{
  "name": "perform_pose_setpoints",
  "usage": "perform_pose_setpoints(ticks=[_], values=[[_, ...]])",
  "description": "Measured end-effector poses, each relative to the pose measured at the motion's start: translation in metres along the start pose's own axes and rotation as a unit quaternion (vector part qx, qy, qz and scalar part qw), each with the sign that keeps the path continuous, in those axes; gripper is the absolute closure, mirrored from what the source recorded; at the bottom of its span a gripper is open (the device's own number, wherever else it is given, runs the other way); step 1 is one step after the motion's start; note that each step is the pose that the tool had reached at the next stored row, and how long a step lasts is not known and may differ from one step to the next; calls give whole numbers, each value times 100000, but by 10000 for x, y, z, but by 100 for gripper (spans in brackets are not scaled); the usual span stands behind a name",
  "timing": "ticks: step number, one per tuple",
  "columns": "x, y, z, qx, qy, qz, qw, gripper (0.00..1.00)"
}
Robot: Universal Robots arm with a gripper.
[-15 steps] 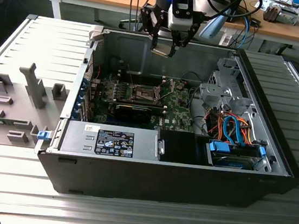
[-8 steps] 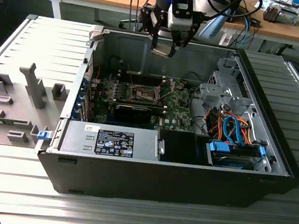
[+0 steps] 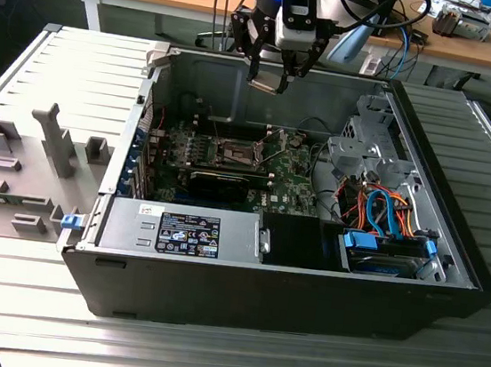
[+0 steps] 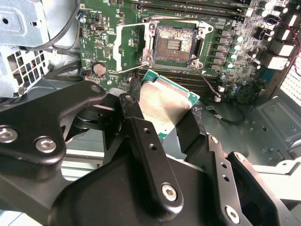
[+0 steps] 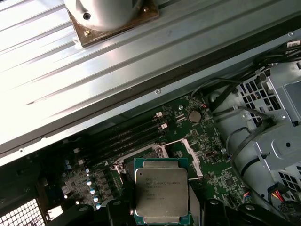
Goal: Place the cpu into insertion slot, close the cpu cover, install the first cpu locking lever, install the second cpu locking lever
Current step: 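Place the cpu into insertion slot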
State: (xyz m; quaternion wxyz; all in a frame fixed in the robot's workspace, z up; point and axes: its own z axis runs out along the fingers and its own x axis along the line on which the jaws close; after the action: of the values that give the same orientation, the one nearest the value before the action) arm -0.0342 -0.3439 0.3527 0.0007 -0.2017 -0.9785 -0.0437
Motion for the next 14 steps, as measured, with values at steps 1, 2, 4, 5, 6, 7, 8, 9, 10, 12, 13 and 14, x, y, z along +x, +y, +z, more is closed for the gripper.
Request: perform_pose_setpoints(ticks=[1,2,4,5,6,7,8,9,10,12,13,14], values=[[0,0,0,1,-2,39,100000,45],[0,0,0,1,-7,78,100000,45],[0,0,0,-3,-11,126,100000,45],[0,0,0,-3,-14,168,100000,45],[0,0,0,-4,-16,205,100000,45],[0,0,0,-4,-20,227,100000,45],[0,0,0,-5,-23,263,100000,45],[0,0,0,-6,-26,285,100000,45],[0,0,0,-7,-28,329,99999,45],[0,0,0,-9,-34,387,99999,45],[0,0,0,-7,-38,413,99999,45],[0,0,0,-9,-41,460,99999,45]])
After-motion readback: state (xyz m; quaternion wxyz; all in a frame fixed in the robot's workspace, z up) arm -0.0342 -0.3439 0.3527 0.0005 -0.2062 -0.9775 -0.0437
